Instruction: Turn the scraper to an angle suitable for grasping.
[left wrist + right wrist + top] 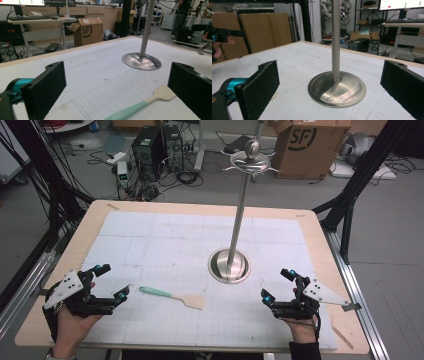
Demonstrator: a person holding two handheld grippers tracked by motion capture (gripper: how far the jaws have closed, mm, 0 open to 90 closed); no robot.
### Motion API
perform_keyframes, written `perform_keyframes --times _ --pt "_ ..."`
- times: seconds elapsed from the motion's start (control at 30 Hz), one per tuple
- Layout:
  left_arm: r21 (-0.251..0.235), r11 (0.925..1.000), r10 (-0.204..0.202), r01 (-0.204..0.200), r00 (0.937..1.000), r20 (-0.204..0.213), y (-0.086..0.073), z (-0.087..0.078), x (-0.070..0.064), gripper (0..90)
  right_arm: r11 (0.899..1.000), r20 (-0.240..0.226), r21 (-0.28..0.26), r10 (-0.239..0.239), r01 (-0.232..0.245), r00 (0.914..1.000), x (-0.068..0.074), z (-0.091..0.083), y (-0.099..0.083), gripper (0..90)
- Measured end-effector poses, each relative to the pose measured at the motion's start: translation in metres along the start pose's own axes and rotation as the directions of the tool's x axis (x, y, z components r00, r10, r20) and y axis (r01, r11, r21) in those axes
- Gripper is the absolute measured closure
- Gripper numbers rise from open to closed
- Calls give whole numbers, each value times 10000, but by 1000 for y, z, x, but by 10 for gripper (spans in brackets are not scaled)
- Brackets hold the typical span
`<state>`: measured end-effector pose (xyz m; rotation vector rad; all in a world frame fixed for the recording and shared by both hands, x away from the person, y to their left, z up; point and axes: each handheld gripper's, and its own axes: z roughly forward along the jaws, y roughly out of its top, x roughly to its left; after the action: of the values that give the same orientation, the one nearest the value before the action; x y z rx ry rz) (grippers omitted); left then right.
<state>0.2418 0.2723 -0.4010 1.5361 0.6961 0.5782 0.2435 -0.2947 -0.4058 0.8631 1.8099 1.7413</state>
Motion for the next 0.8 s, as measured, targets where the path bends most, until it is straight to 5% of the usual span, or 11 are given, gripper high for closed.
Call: perform_keyframes --times 0.2,0.3,0.4,0.43,0.47,0.57,0.63,0.8 --pt "-11 10000 -37 37 9998 193 1 1 -3 33 10000 -21 47 10 -10 10000 0 0 -1 11" --pt "24 10000 4 -5 9993 361 1 0 -4 127 10000 -19 53 26 -26 10000 -1 1 -1 11" --pt "198 9997 118 -126 9990 427 2 1 -7 433 9999 -66 117 60 -59 10000 0 0 -3 11" --pt "293 9996 37 -51 9989 473 1 2 -8 433 9999 -66 117 60 -59 10000 0 0 -3 11" --pt "312 9995 -69 56 9991 427 1 5 -9 545 9999 -45 125 40 -39 10000 0 0 -3 11" --pt "534 9981 -326 302 9984 452 1 10 -12 696 9999 -57 121 65 -65 10000 0 -2 -3 11" --pt "1005 9948 -204 150 9984 532 0 14 -15 853 9999 -50 98 40 -40 10000 1 -2 -3 11" --pt "2122 9760 332 -493 9963 789 -6 29 -25 897 9999 -70 162 34 -33 10000 1 -2 -4 11"
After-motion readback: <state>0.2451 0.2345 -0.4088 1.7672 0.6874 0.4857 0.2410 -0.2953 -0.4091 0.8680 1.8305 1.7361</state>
